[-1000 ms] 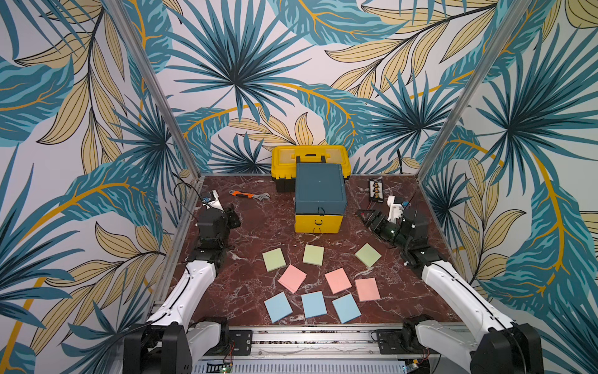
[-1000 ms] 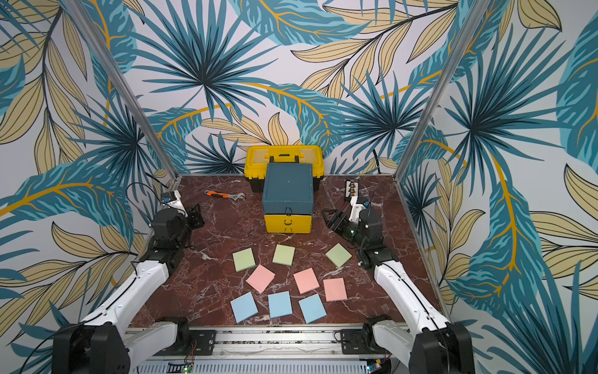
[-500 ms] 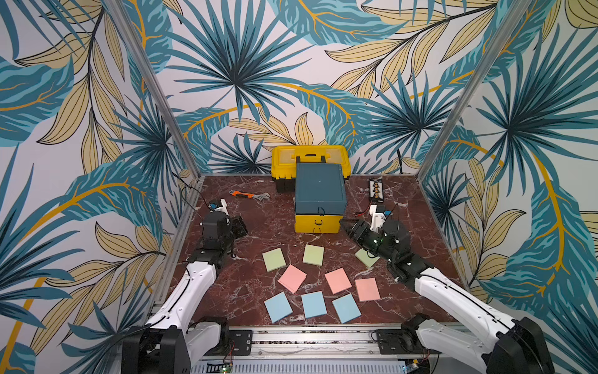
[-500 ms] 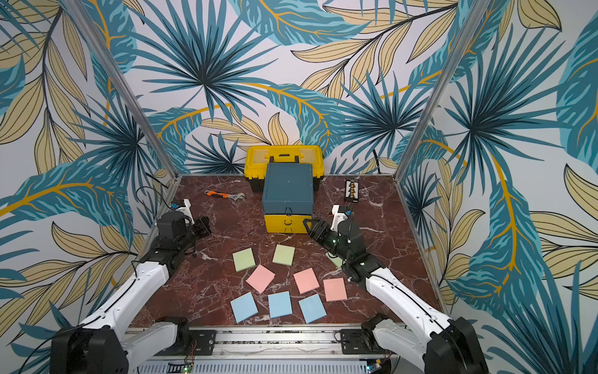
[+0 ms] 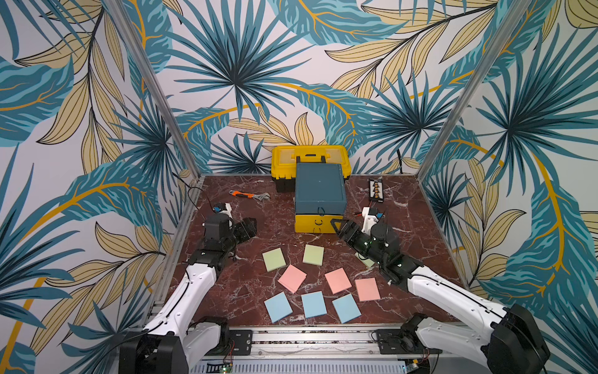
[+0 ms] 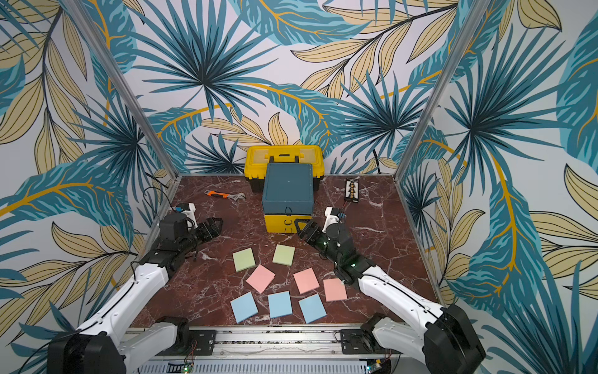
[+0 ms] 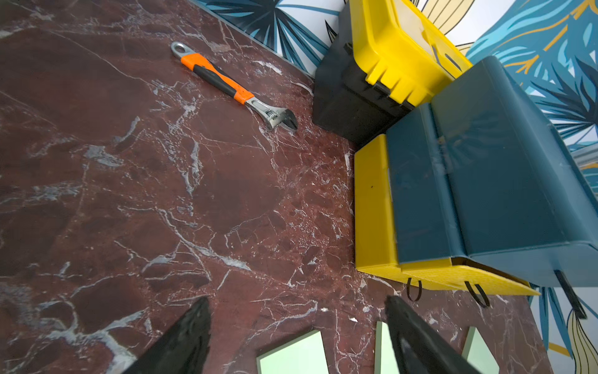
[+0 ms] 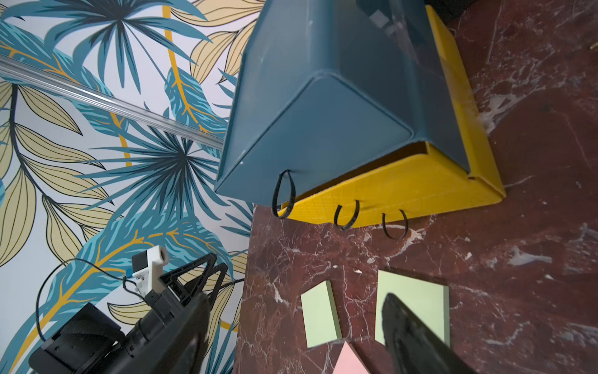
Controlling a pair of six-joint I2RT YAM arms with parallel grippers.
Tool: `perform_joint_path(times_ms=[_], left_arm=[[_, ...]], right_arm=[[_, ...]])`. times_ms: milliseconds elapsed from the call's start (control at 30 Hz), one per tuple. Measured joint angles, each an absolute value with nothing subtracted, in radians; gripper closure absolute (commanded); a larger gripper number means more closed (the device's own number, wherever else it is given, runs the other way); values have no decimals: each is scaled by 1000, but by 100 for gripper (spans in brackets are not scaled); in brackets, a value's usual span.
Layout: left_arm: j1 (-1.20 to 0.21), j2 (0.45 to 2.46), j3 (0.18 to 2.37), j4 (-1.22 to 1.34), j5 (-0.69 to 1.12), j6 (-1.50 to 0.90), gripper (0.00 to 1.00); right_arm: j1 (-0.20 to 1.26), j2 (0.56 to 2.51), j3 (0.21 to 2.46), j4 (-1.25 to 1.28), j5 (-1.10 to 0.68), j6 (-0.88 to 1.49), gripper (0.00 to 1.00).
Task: Please put the sticky notes in the drawer by color
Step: Open the drawer in the storage box.
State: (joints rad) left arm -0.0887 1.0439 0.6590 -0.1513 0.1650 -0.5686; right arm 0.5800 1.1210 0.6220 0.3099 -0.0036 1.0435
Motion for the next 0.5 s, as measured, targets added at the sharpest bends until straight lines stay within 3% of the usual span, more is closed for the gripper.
perform_joint_path(times_ms=[500], left_arm=[[-104, 920, 659, -171, 192, -578, 13]], right_arm=[[596, 1371, 653, 528, -9, 1152, 26]])
